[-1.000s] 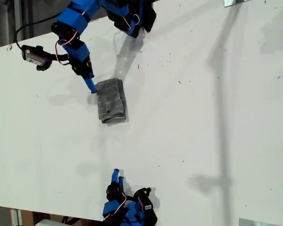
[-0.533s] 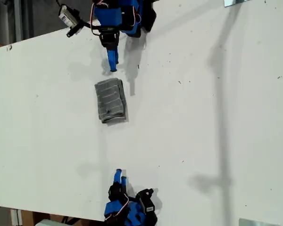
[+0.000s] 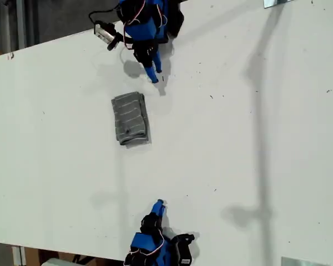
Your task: Grasp corners of a square towel and fold twice.
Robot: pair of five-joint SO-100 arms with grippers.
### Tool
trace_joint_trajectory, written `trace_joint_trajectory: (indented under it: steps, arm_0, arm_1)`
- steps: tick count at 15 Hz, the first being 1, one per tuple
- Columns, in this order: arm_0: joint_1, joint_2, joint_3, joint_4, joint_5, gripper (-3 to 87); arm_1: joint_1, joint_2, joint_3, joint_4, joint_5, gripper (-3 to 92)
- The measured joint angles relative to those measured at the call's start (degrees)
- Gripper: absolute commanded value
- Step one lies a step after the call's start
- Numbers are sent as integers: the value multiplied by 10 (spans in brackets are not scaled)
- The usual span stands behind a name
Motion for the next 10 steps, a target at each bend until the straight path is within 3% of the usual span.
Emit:
trace_joint_trajectory:
  steps: [1, 2, 4, 5, 10]
  arm_0:
    - [-1, 0, 0, 0, 65, 83]
    - [-1, 0, 0, 0, 134, 83]
    - [3, 1, 0, -1, 201, 82]
    - [3, 1, 0, -1, 245, 82]
    - [4, 1, 0, -1, 267, 82]
  arm_1:
    - [-1, 0, 0, 6, 15, 188]
    - [-4, 0, 0, 18, -20, 185]
    - [-6, 0, 0, 25, -142, 179]
    - [-11, 0, 0, 26, -154, 178]
    - [-11, 0, 0, 26, -163, 178]
